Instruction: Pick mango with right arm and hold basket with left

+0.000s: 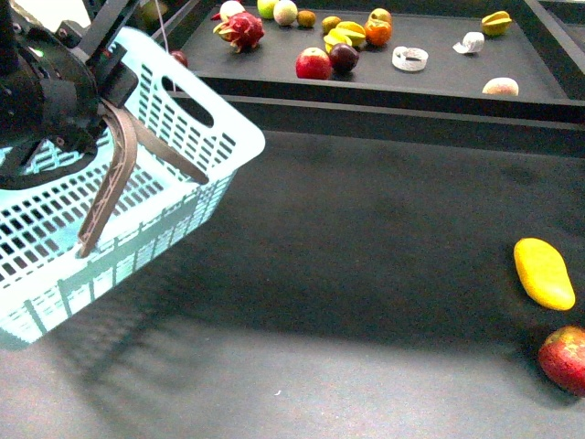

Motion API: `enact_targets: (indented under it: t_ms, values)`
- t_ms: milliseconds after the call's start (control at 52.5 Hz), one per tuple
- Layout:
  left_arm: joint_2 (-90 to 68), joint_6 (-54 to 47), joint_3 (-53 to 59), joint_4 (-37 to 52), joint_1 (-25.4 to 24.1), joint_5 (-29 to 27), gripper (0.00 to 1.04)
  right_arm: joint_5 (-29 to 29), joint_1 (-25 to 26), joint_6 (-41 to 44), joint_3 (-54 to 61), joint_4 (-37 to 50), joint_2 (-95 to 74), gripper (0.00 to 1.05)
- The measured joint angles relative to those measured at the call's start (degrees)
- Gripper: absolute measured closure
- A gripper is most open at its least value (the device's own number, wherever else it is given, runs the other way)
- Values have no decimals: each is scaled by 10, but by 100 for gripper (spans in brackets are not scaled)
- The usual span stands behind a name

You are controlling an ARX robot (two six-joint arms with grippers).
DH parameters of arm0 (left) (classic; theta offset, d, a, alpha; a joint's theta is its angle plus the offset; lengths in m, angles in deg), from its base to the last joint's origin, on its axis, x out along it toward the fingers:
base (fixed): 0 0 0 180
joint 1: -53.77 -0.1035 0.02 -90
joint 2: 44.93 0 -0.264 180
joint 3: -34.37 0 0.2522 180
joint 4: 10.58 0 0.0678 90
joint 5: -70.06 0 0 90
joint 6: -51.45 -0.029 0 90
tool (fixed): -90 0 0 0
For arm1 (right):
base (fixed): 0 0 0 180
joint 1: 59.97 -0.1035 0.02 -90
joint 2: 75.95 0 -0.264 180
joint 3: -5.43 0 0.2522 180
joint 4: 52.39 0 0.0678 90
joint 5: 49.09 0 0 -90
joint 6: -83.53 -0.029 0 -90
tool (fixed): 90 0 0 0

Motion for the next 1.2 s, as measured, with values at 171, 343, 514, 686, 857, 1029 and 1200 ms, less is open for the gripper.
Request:
enact_targets:
  t_ms: [171, 343, 514, 686, 857, 1029, 1200]
  values:
    - [61, -97, 41, 42, 35, 23, 99, 0, 0, 0, 0, 0, 0, 8]
    - [87, -169, 69, 64, 77, 62, 99, 0, 0, 0, 0, 0, 0, 8]
    - [84, -228, 89, 113, 131, 69, 99, 0, 0, 0, 0, 0, 0, 8]
    - [82, -255, 94, 139, 171, 70, 99, 0, 0, 0, 0, 0, 0, 8]
    - [55, -273, 125, 166, 223, 77, 99, 0, 0, 0, 0, 0, 0, 8]
    - [49, -285, 140, 176, 248, 83, 99, 0, 0, 0, 0, 0, 0, 8]
    - [49, -294, 150, 192, 261, 80, 99, 0, 0, 0, 0, 0, 0, 8]
